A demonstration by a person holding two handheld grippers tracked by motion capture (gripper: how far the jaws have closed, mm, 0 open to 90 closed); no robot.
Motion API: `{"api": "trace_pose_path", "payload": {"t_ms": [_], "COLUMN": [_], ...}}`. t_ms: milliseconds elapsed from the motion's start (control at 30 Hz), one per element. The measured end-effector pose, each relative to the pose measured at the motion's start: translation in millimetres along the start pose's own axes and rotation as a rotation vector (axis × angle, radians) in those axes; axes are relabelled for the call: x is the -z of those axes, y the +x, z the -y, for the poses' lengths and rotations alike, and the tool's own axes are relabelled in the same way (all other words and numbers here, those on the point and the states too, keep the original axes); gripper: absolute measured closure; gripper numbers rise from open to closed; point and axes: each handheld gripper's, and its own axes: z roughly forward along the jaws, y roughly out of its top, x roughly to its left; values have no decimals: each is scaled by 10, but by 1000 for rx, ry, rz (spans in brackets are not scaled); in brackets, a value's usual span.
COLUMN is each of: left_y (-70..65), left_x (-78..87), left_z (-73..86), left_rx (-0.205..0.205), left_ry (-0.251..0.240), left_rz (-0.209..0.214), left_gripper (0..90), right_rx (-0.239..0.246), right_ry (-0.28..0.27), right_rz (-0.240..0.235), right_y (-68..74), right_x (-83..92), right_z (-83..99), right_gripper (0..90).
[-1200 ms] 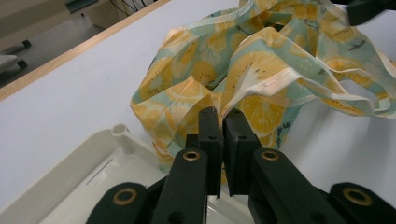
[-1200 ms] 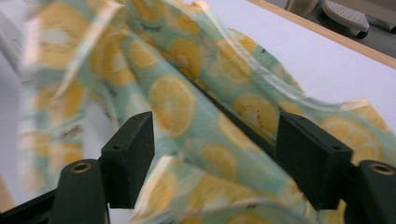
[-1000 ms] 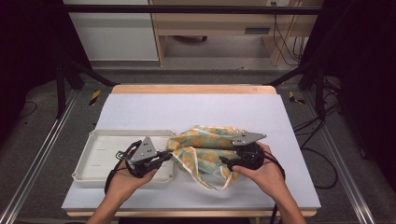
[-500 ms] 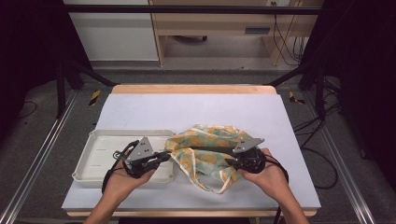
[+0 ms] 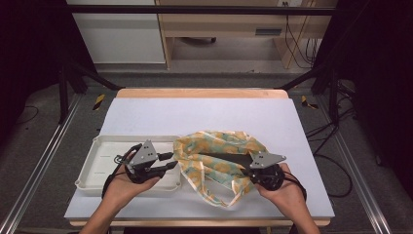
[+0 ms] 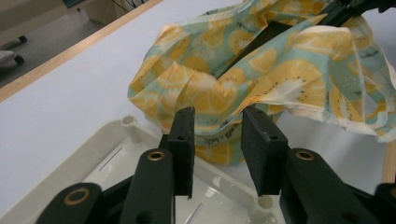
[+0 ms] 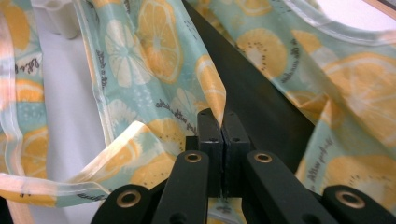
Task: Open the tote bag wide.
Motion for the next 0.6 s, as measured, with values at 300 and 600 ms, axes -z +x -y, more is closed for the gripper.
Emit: {"api": "trace_pose_path", "payload": {"t_ms": [300, 600], "left_y": [140, 327], "left_x": [90, -306], "left_z": [-41, -292], "left_rx": [13, -28], "left_ry": [9, 79], "left_rz": [-38, -19], "left_gripper": [609, 467], "right_rx": [-4, -14], "right_ry": [-16, -23], "right_rz": [-4, -14], "right_y": [49, 110], "right_x": [-2, -22], "right_z": [83, 176], "right_gripper": [898, 897]}}
